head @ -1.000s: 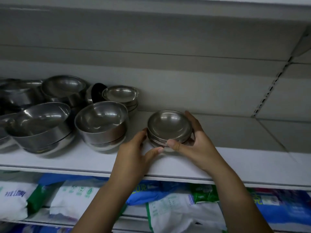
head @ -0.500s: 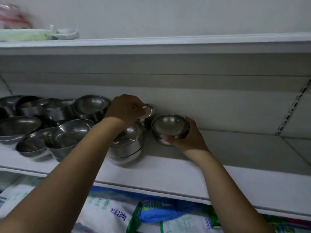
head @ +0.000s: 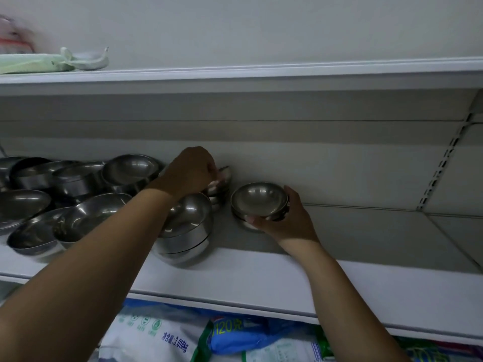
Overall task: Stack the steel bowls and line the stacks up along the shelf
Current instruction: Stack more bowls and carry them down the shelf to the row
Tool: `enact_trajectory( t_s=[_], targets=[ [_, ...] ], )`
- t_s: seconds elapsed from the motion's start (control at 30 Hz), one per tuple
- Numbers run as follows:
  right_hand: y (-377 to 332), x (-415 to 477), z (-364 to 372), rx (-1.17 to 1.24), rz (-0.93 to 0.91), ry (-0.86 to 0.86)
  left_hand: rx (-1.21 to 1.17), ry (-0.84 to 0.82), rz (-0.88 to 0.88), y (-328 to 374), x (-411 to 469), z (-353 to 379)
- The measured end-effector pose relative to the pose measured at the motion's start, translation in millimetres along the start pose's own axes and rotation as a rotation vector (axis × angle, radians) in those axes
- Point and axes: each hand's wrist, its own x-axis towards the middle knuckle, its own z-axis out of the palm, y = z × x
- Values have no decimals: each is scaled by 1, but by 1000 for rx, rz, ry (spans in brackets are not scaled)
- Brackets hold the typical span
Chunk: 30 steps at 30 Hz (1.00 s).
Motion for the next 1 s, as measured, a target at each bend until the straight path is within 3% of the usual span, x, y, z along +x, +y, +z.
enact_trajectory(
  t_s=[0.13, 0.23, 0.3, 0.4, 0.87, 1.0],
  targets=[
    [0, -1, 0, 12, -7, -11, -95, 208, 44, 1, -7, -6],
    [2, 0, -1, 16, -5, -3, -304, 295, 132, 12, -20, -7],
    [3, 0, -3, 25, -9, -15, -396, 264, 191, 21, -29, -6],
    [2, -2, -5, 32, 5, -51, -351, 179, 282, 33, -37, 2],
    [7, -9, -6, 104, -21, -38, -215, -111, 311, 50, -47, 10],
    [9, -10, -6, 125, -35, -27, -224, -97, 275, 45, -49, 4]
  ],
)
